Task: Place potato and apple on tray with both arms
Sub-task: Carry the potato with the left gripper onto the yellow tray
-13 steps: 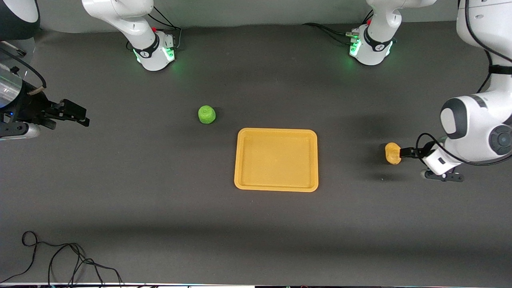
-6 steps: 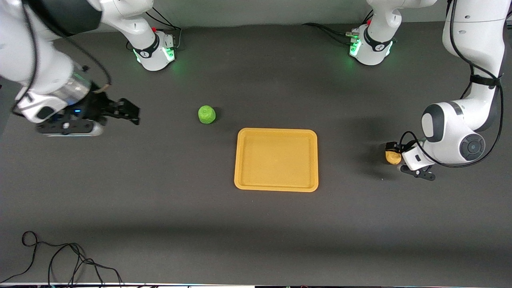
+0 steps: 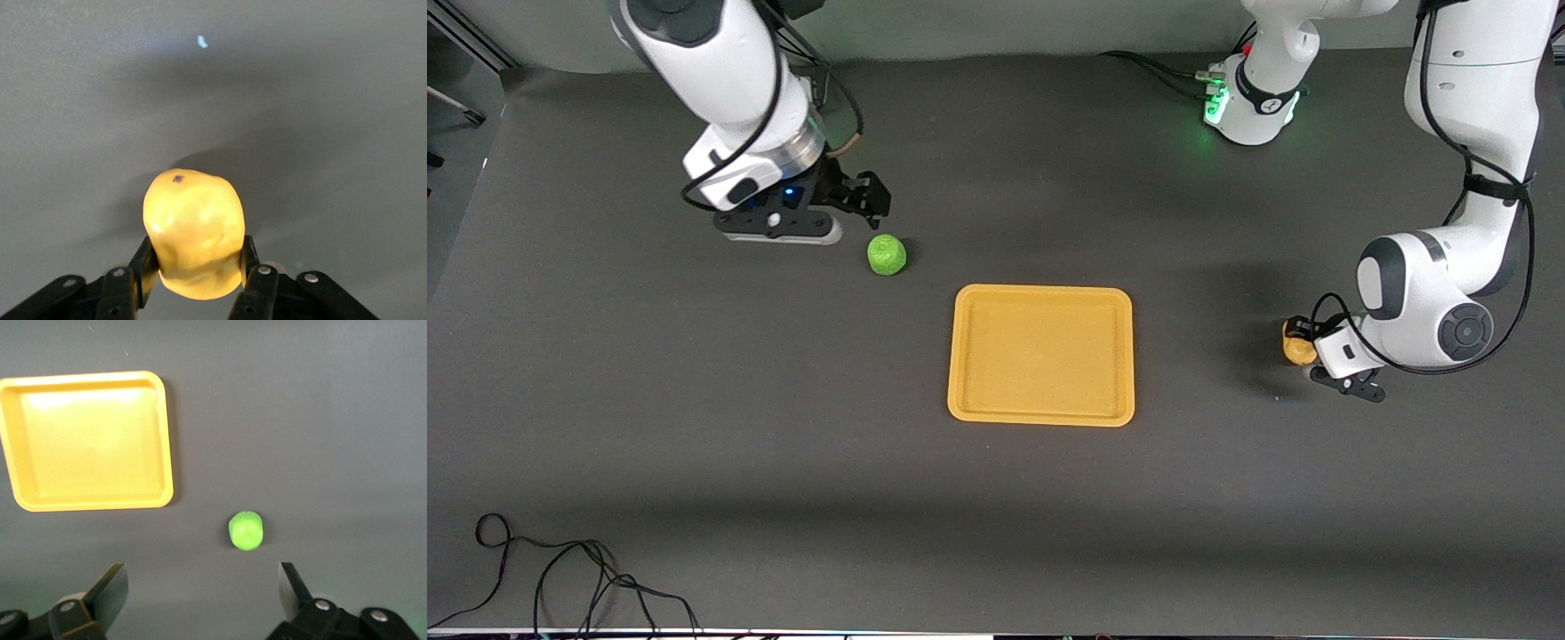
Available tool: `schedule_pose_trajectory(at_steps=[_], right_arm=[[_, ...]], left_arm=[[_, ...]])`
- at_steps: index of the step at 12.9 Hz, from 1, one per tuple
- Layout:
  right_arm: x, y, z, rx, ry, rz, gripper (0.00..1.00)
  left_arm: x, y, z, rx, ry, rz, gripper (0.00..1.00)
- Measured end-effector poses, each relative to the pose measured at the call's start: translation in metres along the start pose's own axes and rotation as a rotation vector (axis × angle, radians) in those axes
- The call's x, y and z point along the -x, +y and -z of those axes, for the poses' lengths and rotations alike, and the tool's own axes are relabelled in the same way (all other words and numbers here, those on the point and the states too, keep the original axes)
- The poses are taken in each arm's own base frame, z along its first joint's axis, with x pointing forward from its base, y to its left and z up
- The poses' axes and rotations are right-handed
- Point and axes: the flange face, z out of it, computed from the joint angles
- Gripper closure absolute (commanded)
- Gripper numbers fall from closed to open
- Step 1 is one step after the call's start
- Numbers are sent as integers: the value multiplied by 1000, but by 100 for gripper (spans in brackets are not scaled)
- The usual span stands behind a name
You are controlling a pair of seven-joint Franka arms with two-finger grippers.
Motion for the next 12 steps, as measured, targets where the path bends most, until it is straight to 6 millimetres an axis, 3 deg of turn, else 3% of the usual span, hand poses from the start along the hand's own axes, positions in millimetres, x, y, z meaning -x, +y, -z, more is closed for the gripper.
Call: schedule_pose_trajectory(at_steps=[1,2,4,5,6,7,8,12], right_arm=[[6,7,-6,2,0,-4,0],[16,15,-12,1,3,-5,0],[41,27,-30,-1,12,-8,0],[56,28,-45,-1,15,-14,0],[70,26,-61,2,15,-13,0],[81,24,-75,8,14,-9,0],[87,24,-87,9,16,-7,0],[86,36,-128,25,26,-12,0]], left_arm=[[-1,13,22,11,-4,34,100],[-5,38,51,15,2,78,100],[-28,127,97,4,33,167,100],[-40,181,101,-6,43,196,100],[-49,231,94,-14,39,219,100],[-55,269,79,-20,29,230,100],[-63,292,59,-26,28,238,100],[-95,317,-5,-30,76,299,100]])
